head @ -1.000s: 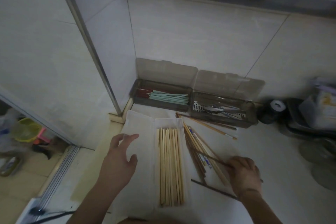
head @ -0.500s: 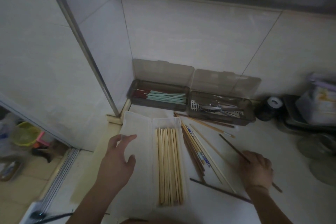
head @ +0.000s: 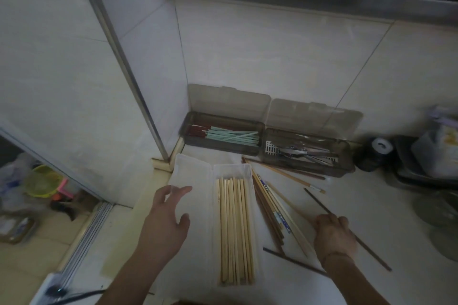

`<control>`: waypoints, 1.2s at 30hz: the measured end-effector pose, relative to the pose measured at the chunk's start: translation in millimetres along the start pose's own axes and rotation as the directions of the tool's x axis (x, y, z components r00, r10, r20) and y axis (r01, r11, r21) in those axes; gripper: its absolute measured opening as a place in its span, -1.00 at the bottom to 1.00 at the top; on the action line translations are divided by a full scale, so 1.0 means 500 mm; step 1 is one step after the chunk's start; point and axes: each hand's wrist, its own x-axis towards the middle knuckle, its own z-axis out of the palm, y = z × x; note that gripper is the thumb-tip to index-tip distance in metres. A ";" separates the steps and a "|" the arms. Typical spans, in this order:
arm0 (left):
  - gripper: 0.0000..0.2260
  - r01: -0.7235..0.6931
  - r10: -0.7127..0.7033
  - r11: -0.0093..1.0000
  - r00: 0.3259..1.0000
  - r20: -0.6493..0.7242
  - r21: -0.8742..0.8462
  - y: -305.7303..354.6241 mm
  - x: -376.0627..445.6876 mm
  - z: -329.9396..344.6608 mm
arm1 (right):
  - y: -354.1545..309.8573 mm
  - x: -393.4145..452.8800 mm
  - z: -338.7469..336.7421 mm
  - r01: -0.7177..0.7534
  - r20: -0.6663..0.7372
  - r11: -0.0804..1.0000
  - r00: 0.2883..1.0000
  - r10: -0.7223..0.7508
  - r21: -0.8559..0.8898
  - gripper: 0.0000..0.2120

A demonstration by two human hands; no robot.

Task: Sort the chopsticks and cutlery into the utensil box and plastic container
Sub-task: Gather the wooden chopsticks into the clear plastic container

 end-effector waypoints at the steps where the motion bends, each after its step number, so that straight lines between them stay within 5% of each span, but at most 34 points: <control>1: -0.47 0.004 -0.004 1.000 1.000 -0.001 0.004 0.001 0.000 0.000 | -0.005 -0.004 -0.010 -0.027 0.026 0.999 0.999 0.026 0.042 -0.85; 5: -0.49 0.024 -0.024 1.000 1.000 -0.010 0.015 0.005 0.000 -0.001 | -0.057 -0.037 -0.079 -0.139 0.039 0.785 0.989 0.145 0.604 -0.80; 8: -0.49 0.025 -0.025 0.999 1.000 -0.009 0.023 0.006 -0.001 0.000 | -0.130 -0.102 -0.151 0.192 -0.255 0.601 0.967 0.021 0.776 -0.73; 12: -0.49 0.026 -0.026 0.999 1.000 -0.007 0.029 0.006 0.000 -0.001 | -0.226 -0.167 -0.146 0.571 -0.427 0.417 0.815 -0.391 0.707 -0.68; 14: -0.49 0.016 -0.016 0.999 1.000 -0.010 0.030 0.008 0.000 -0.002 | -0.256 -0.172 -0.119 0.655 -0.351 0.564 0.751 -0.559 0.503 -0.67; 16: -0.49 0.010 -0.009 1.000 1.000 -0.010 0.023 0.009 -0.001 -0.003 | -0.275 -0.171 -0.101 0.688 -0.062 0.714 0.724 -0.687 0.133 -0.69; 18: -0.49 0.007 -0.007 1.000 1.000 -0.009 0.019 0.008 -0.001 -0.004 | -0.282 -0.169 -0.111 0.680 0.306 0.733 0.704 -0.641 -0.029 -0.72; 19: -0.49 0.008 -0.008 1.000 1.000 -0.010 0.020 0.008 -0.002 -0.003 | -0.280 -0.166 -0.115 0.690 0.379 0.722 0.682 -0.626 -0.051 -0.73; 22: -0.49 0.015 -0.014 1.000 1.000 -0.011 0.020 0.006 -0.001 -0.002 | -0.262 -0.161 -0.106 0.750 0.256 0.661 0.640 -0.725 -0.005 -0.81; 24: -0.49 0.007 -0.007 1.000 1.000 -0.011 0.017 0.006 0.000 -0.003 | -0.239 -0.147 -0.095 0.773 -0.063 0.614 0.628 -0.775 0.158 -0.88; 27: -0.49 0.011 -0.011 1.000 1.000 -0.003 0.014 0.006 0.000 -0.003 | -0.190 -0.105 -0.097 0.654 -0.422 0.623 0.755 -0.502 0.430 -0.87; 29: -0.48 0.018 -0.018 1.000 1.000 0.000 0.012 0.005 0.000 -0.002 | -0.143 -0.072 -0.093 0.415 -0.325 0.796 0.900 -0.289 0.442 -0.84; 31: -0.48 0.014 -0.014 1.000 1.000 0.004 0.008 0.005 0.000 0.000 | -0.093 -0.048 -0.069 0.188 -0.014 0.936 0.981 -0.193 0.298 -0.75; 33: -0.48 0.010 -0.010 1.000 1.000 0.004 0.003 0.003 0.001 0.000 | -0.059 -0.036 -0.049 0.157 0.226 0.979 0.956 -0.184 0.134 -0.70; 36: -0.48 0.016 -0.016 1.000 1.000 0.008 -0.001 0.006 0.001 -0.001 | -0.040 -0.027 -0.043 0.146 0.306 0.985 0.937 -0.169 0.096 -0.73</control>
